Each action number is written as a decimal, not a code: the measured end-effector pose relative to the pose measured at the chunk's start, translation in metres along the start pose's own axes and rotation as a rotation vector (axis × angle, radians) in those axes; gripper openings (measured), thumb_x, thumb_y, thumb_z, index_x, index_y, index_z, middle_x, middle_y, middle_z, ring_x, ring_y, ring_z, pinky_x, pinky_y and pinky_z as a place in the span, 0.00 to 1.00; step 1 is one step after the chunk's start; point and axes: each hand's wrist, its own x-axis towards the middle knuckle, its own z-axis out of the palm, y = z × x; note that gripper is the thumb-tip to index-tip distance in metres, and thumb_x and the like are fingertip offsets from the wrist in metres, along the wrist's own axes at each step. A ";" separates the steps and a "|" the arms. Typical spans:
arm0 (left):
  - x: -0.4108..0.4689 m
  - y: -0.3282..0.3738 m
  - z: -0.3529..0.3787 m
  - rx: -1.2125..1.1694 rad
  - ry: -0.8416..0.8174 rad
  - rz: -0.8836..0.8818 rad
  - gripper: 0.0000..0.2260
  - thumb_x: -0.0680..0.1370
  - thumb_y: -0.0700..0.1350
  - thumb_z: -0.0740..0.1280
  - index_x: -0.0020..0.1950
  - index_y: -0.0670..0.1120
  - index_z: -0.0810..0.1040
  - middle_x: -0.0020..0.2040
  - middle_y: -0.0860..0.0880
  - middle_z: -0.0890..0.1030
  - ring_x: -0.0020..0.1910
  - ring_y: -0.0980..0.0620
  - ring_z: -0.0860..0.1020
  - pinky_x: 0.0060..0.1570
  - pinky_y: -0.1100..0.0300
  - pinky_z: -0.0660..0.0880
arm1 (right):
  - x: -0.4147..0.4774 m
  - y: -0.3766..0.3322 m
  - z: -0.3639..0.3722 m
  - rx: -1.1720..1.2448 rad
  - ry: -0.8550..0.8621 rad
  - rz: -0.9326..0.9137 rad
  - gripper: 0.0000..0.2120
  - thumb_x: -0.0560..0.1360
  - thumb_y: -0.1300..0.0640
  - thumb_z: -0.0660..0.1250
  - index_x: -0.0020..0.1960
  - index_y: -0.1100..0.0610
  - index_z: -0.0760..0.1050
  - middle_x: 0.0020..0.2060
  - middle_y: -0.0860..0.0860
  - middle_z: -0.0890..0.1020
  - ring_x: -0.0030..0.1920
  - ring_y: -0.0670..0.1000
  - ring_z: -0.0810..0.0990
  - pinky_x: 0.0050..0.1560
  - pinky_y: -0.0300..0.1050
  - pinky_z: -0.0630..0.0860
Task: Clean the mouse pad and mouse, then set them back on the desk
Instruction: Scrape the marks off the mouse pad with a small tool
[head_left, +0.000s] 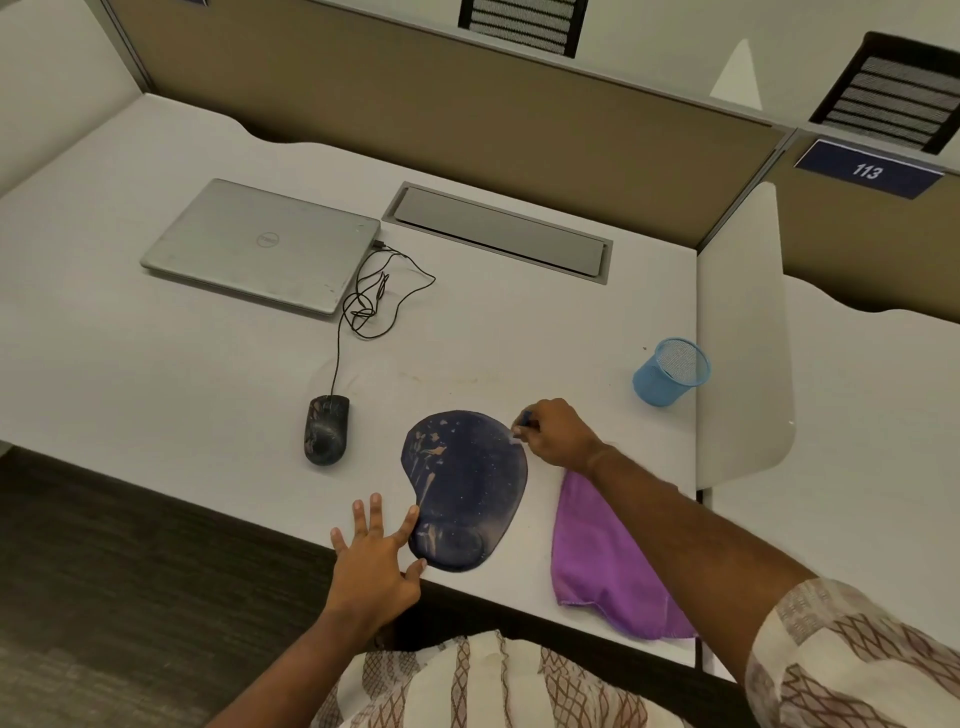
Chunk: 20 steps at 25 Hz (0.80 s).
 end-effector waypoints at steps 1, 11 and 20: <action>0.000 0.000 -0.001 0.002 -0.002 -0.003 0.38 0.74 0.69 0.47 0.83 0.60 0.41 0.77 0.44 0.30 0.74 0.41 0.29 0.73 0.36 0.35 | 0.001 -0.010 0.004 0.068 0.027 -0.015 0.08 0.76 0.57 0.69 0.50 0.60 0.84 0.44 0.53 0.86 0.45 0.51 0.83 0.49 0.44 0.79; 0.000 -0.001 0.002 -0.012 -0.002 0.004 0.37 0.76 0.69 0.49 0.82 0.60 0.39 0.76 0.45 0.30 0.75 0.41 0.28 0.72 0.37 0.33 | 0.026 -0.026 0.004 -0.026 -0.024 -0.011 0.06 0.74 0.58 0.72 0.48 0.60 0.83 0.44 0.53 0.85 0.42 0.49 0.82 0.43 0.38 0.73; 0.000 -0.002 0.003 -0.010 -0.008 0.004 0.36 0.79 0.68 0.52 0.78 0.60 0.34 0.76 0.45 0.29 0.75 0.41 0.28 0.71 0.37 0.32 | 0.037 -0.021 0.004 -0.089 -0.020 0.039 0.08 0.76 0.59 0.69 0.51 0.62 0.82 0.48 0.57 0.84 0.48 0.56 0.82 0.54 0.51 0.79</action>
